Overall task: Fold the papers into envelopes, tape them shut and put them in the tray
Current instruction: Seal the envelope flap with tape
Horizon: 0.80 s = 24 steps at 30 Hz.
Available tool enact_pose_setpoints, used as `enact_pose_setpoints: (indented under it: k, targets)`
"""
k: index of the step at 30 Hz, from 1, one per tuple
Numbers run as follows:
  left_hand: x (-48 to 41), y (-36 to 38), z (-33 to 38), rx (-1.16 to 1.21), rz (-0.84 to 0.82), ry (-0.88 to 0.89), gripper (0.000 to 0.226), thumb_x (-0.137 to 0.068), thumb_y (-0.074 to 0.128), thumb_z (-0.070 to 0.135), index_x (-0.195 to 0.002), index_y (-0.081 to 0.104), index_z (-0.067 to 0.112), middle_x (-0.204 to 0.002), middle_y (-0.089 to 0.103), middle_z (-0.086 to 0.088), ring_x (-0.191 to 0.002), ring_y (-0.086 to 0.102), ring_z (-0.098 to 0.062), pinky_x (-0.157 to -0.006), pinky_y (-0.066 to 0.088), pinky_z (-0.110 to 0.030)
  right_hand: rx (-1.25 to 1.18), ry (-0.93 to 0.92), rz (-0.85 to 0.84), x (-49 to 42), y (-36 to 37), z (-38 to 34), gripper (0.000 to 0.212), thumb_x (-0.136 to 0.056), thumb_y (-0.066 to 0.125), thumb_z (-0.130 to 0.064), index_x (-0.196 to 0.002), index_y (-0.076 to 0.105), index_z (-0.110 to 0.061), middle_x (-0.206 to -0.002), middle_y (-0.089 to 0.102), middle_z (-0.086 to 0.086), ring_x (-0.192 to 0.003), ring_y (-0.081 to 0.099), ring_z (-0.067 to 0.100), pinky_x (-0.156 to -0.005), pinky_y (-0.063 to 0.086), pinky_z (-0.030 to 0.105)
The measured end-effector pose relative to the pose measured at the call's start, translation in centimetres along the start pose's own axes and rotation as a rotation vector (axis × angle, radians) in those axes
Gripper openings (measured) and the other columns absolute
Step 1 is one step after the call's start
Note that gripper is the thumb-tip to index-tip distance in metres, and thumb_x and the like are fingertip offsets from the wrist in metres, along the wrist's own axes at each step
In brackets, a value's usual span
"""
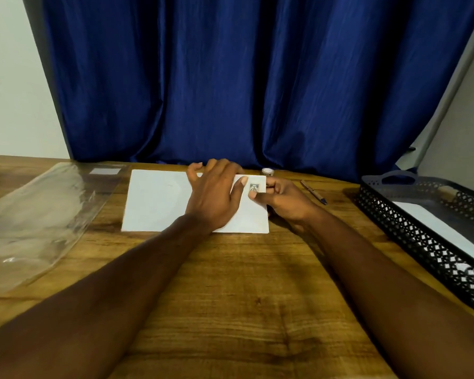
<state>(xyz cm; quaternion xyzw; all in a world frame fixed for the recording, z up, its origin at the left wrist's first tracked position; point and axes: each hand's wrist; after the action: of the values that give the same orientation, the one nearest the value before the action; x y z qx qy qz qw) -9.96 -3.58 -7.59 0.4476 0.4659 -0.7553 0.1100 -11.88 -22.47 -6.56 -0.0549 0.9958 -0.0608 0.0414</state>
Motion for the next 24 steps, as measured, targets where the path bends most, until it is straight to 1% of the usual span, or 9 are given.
enact_pose_setpoints:
  k: [2, 6, 10, 12, 15, 17, 20, 22, 24]
  targets:
    - [-0.1, 0.0, -0.1, -0.061, -0.002, -0.086, 0.040, -0.104, 0.044, 0.046, -0.136, 0.056, 0.025, -0.140, 0.055, 0.001, -0.132, 0.045, -0.020, -0.112, 0.020, -0.054, -0.087, 0.048, 0.145, -0.6, -0.4, 0.3, 0.038, -0.098, 0.073, -0.007, -0.134, 0.068, -0.015, -0.118, 0.079, 0.008, -0.105, 0.078, 0.026, -0.090, 0.064, 0.049]
    - [-0.1, -0.2, -0.3, -0.087, 0.021, -0.284, 0.066, -0.098, 0.049, 0.062, -0.152, 0.039, 0.024, -0.159, 0.033, -0.004, -0.147, 0.028, -0.025, -0.114, 0.020, -0.059, -0.232, 0.032, 0.388, -1.1, -1.3, 0.2, 0.030, -0.100, 0.069, -0.006, -0.127, 0.069, -0.019, -0.117, 0.079, 0.007, -0.102, 0.079, 0.026, -0.086, 0.065, 0.052]
    - [0.1, -0.3, -0.6, 0.056, 0.070, -0.520, 0.082, -0.092, 0.055, 0.069, -0.152, 0.034, 0.018, -0.160, 0.030, -0.008, -0.145, 0.031, -0.028, -0.112, 0.028, -0.057, -0.426, 0.070, 0.380, -0.8, -1.4, -0.3, 0.036, -0.102, 0.062, -0.001, -0.136, 0.062, -0.013, -0.123, 0.076, 0.011, -0.107, 0.077, 0.027, -0.086, 0.066, 0.048]
    - [0.1, 0.0, -0.9, 0.331, 0.046, -0.680, 0.085, -0.091, 0.060, 0.069, -0.151, 0.035, 0.016, -0.154, 0.039, -0.007, -0.139, 0.043, -0.026, -0.114, 0.038, -0.051, -0.475, 0.115, 0.296, -0.3, -0.8, -0.7, 0.041, -0.101, 0.060, 0.004, -0.140, 0.057, -0.008, -0.127, 0.074, 0.014, -0.109, 0.076, 0.027, -0.081, 0.066, 0.043]
    - [-0.2, -0.3, -0.9, 0.895, 0.090, -0.897, 0.045, -0.096, 0.071, 0.043, -0.129, 0.052, 0.020, -0.124, 0.066, 0.000, -0.111, 0.067, -0.019, -0.101, 0.056, -0.045, -0.438, 0.200, 0.098, 0.5, 0.1, -1.2, 0.045, -0.098, 0.057, 0.012, -0.139, 0.056, -0.007, -0.127, 0.074, 0.016, -0.113, 0.075, 0.030, -0.094, 0.063, 0.049]
    - [-0.4, -0.6, -1.0, 0.971, 0.108, -0.918, 0.015, -0.099, 0.070, 0.026, -0.109, 0.059, 0.024, -0.112, 0.074, -0.001, -0.098, 0.072, -0.015, -0.093, 0.060, -0.043, -0.361, 0.258, 0.001, 1.1, 0.3, -1.5, 0.039, -0.097, 0.059, 0.012, -0.132, 0.059, -0.006, -0.125, 0.074, 0.018, -0.114, 0.075, 0.032, -0.099, 0.061, 0.051]
    - [-0.4, -0.9, -1.0, 0.988, 0.066, -0.888, 0.011, -0.101, 0.067, 0.021, -0.096, 0.061, 0.028, -0.097, 0.074, 0.007, -0.086, 0.073, -0.009, -0.077, 0.062, -0.032, -0.288, 0.227, -0.040, 1.5, -0.1, -1.8, 0.024, -0.102, 0.063, -0.002, -0.125, 0.067, -0.008, -0.119, 0.078, 0.017, -0.110, 0.076, 0.032, -0.093, 0.064, 0.049]
    - [-0.3, -0.9, -0.9, 1.018, 0.003, -0.855, 0.004, -0.100, 0.069, 0.020, -0.101, 0.065, 0.022, -0.095, 0.076, 0.004, -0.080, 0.076, -0.009, -0.068, 0.062, -0.027, -0.252, 0.171, 0.000, 1.5, -0.4, -1.8, 0.022, -0.105, 0.062, -0.017, -0.126, 0.068, -0.011, -0.120, 0.078, 0.013, -0.112, 0.076, 0.030, -0.097, 0.062, 0.049]
    - [-0.1, -0.8, -0.6, 1.035, -0.050, -0.821, 0.011, -0.098, 0.071, 0.018, -0.107, 0.067, 0.014, -0.098, 0.079, -0.002, -0.082, 0.078, -0.014, -0.068, 0.063, -0.029, -0.222, 0.150, 0.057, 1.2, -0.6, -1.6, 0.025, -0.106, 0.062, -0.023, -0.128, 0.068, -0.013, -0.121, 0.079, 0.009, -0.113, 0.076, 0.027, -0.101, 0.060, 0.048]
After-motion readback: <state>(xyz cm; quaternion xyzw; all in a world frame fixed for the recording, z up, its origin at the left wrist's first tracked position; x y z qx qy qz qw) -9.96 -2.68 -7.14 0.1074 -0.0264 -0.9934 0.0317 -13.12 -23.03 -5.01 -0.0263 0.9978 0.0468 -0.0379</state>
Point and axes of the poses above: each hand's wrist, its own x-axis away from the middle knuckle, its own y-axis out of the palm, z = x × y
